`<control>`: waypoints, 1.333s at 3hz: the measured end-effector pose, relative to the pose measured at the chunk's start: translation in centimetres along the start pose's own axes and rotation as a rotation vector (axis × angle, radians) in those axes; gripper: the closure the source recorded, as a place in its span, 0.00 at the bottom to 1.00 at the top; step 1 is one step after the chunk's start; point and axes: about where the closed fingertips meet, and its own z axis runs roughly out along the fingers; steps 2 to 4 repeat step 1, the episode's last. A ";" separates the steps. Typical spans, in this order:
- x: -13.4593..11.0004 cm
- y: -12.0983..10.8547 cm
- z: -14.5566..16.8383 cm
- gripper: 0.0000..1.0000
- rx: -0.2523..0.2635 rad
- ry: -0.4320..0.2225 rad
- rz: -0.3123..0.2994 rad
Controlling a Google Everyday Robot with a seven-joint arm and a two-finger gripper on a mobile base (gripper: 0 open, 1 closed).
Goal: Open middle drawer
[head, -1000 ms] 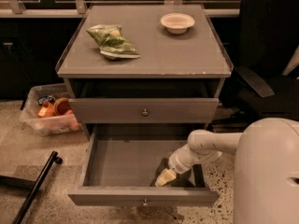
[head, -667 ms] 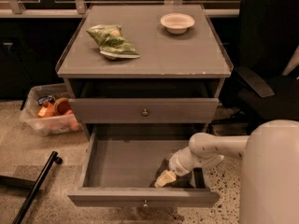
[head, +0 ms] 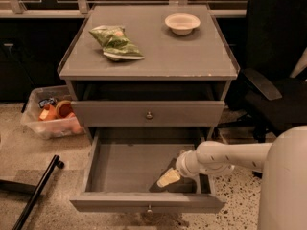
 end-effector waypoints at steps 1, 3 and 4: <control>-1.0 -1.8 -0.9 0.00 0.097 -0.031 0.045; -1.0 -1.8 -0.9 0.00 0.097 -0.031 0.045; -1.0 -1.8 -0.9 0.00 0.097 -0.031 0.045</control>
Offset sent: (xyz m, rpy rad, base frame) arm 0.0000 0.0000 0.0000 0.0000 0.0000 0.0000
